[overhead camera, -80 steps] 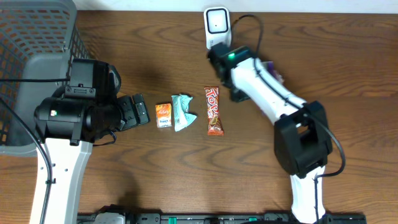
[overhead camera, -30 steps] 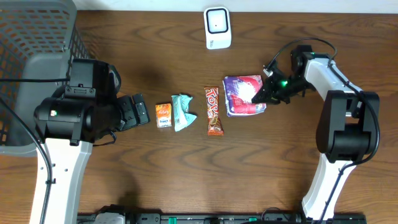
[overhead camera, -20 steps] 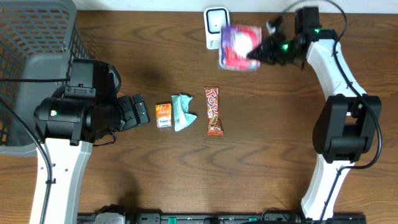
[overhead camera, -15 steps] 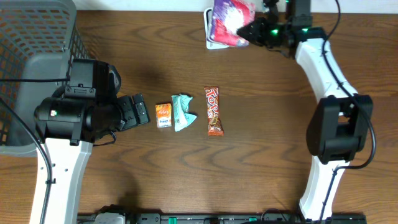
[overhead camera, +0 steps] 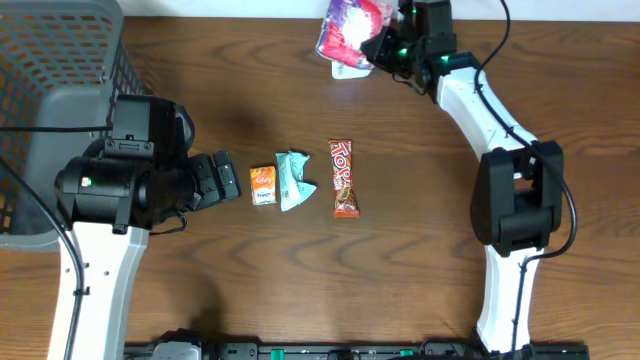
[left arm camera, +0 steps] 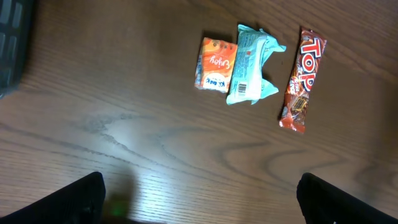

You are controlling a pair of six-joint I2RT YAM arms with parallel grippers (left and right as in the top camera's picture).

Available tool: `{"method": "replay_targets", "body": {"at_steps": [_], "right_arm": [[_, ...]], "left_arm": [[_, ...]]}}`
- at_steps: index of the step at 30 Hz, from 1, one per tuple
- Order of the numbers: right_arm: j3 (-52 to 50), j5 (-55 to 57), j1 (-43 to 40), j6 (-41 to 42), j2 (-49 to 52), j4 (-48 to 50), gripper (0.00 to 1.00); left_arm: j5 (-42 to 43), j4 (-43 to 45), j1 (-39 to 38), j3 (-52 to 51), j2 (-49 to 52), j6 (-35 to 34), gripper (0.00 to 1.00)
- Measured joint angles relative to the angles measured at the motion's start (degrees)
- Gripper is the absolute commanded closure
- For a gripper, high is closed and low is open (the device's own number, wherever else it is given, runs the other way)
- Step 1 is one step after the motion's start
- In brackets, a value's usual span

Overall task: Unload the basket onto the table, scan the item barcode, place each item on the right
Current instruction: 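Carry the purple box up to the scanner, barcode facing it, then move the purple box right and set it down at the table edge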

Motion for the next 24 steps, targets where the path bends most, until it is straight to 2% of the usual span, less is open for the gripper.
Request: {"method": "replay_targets", "body": {"at_steps": [8, 16, 20, 24], "right_arm": [[3.32, -0.28, -10.01, -1.03, -0.28, -12.22, 0.99], [4.59, 0.00, -27.19, -2.71, -3.96, -25.77, 0.99], [4.59, 0.87, -34.97, -5.11, -4.26, -28.87, 0.99], [4.59, 4.22, -39.01, -5.05, -4.26, -31.10, 0.99]], "left_arm": [[0.00, 0.02, 0.00, 0.00, 0.00, 0.00, 0.02], [0.00, 0.00, 0.00, 0.00, 0.00, 0.00, 0.02], [0.00, 0.00, 0.00, 0.00, 0.00, 0.00, 0.02], [0.00, 0.00, 0.00, 0.00, 0.00, 0.00, 0.02]]}}
